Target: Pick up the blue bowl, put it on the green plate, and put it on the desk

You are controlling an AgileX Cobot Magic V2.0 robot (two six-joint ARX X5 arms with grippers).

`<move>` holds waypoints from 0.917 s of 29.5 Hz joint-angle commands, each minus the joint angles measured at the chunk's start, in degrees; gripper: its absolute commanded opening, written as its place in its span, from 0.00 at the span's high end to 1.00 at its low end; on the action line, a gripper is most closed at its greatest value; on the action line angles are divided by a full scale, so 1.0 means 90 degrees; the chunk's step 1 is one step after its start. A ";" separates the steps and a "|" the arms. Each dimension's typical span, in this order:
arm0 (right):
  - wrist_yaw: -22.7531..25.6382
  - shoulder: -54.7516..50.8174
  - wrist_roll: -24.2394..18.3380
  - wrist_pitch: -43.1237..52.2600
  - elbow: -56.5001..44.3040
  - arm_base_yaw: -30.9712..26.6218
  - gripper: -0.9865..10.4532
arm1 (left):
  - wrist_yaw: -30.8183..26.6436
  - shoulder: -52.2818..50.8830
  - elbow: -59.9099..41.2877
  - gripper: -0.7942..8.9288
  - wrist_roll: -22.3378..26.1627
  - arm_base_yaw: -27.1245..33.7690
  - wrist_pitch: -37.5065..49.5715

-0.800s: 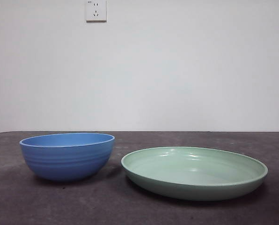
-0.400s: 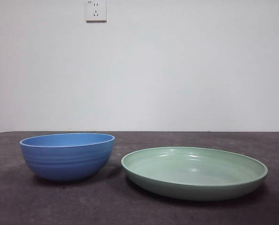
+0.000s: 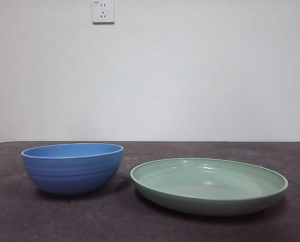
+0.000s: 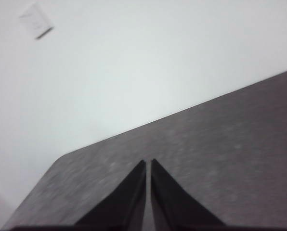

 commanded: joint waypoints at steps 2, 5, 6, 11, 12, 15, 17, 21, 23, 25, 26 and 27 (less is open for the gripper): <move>-0.0780 0.0797 -0.0289 -0.0466 0.0821 0.0010 0.90 | 0.0600 0.0556 0.0695 0.90 0.0056 -0.0061 -0.0527; -0.1190 0.1333 -0.0617 -0.0816 0.1399 0.0114 0.90 | 0.0957 0.0879 0.1061 0.90 0.0056 -0.0197 -0.0673; -0.1258 0.1474 -0.0726 -0.0896 0.1559 0.0163 0.90 | 0.1022 0.0962 0.1163 0.90 0.0056 -0.0248 -0.0719; -0.1586 0.2200 -0.1234 -0.1530 0.2465 0.0503 0.90 | 0.1654 0.1426 0.1571 0.90 0.0114 -0.0529 -0.1217; -0.1685 0.2334 -0.1290 -0.1673 0.2618 0.0588 0.90 | 0.1826 0.1525 0.1620 0.90 0.0129 -0.0583 -0.1338; -0.1872 0.2650 -0.1447 -0.2118 0.2946 0.0804 0.90 | 0.2312 0.1705 0.1637 0.90 0.0233 -0.0750 -0.1518; -0.2006 0.2824 -0.1698 -0.2470 0.3113 0.0945 0.90 | 0.2630 0.1787 0.1637 0.90 0.0364 -0.0899 -0.1651; -0.2052 0.2946 -0.2154 -0.3024 0.3172 0.1124 0.90 | 0.3089 0.1841 0.1637 0.90 0.0772 -0.1134 -0.2086; -0.2050 0.2968 -0.2414 -0.3223 0.3172 0.1166 0.90 | 0.3087 0.1846 0.1637 0.90 0.1088 -0.1217 -0.2395; -0.2045 0.2968 -0.2501 -0.3330 0.3172 0.1168 0.90 | 0.3087 0.1853 0.1637 0.89 0.1355 -0.1270 -0.2620; -0.2033 0.2965 -0.2506 -0.3337 0.3172 0.1168 0.90 | 0.3087 0.1858 0.1637 0.89 0.1447 -0.1285 -0.2698; -0.2013 0.2965 -0.2504 -0.3337 0.3172 0.1168 0.90 | 0.3087 0.1858 0.1637 0.89 0.1525 -0.1299 -0.2749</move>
